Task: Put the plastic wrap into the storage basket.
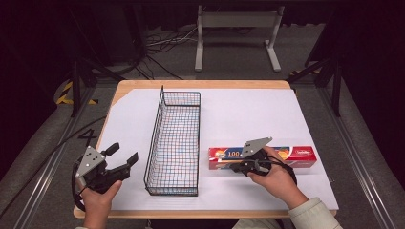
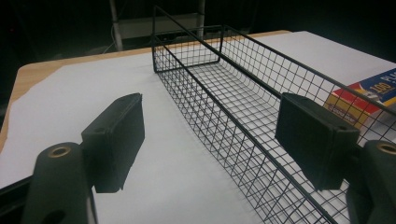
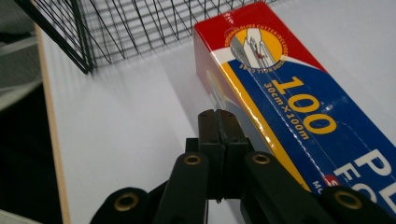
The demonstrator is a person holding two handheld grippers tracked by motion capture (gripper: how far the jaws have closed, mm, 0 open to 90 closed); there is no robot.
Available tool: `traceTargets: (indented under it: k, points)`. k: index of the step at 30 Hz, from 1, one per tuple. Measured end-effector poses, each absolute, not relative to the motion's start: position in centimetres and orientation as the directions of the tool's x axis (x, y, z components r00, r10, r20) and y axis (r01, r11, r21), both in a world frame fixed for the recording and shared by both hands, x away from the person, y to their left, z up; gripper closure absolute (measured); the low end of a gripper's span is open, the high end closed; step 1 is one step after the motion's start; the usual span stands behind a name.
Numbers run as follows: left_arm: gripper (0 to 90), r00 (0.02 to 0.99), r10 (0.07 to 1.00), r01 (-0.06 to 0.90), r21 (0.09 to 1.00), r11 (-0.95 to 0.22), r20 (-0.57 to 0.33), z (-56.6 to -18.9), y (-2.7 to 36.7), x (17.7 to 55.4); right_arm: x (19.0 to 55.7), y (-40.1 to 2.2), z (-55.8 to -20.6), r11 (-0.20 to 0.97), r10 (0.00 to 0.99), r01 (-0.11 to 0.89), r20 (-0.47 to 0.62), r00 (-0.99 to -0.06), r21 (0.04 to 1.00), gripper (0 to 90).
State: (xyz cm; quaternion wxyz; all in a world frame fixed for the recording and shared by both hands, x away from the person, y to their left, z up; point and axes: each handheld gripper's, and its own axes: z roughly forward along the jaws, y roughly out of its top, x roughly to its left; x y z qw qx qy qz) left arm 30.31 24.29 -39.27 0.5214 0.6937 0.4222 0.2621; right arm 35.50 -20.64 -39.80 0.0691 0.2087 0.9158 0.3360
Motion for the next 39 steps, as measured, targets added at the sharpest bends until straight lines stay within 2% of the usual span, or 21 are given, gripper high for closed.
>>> traceTargets:
  k: [20,31,39]
  points:
    - [24.4,0.508,0.858,0.313,0.944,-0.103,-0.075,-39.3,24.3,30.3,35.9,-18.2,-41.6,0.747,0.438,0.335,-0.046,-0.898,0.574,90.0]
    - [24.4,0.509,0.857,0.314,0.944,-0.104,-0.075,-39.3,24.2,30.3,36.3,-18.0,-41.8,0.736,0.459,0.357,-0.036,-0.888,0.575,90.0]
    - [24.5,0.507,0.859,0.315,0.943,-0.104,-0.074,-39.3,24.2,30.3,37.4,-17.7,-41.6,0.710,0.518,0.398,-0.047,-0.854,0.580,90.0]
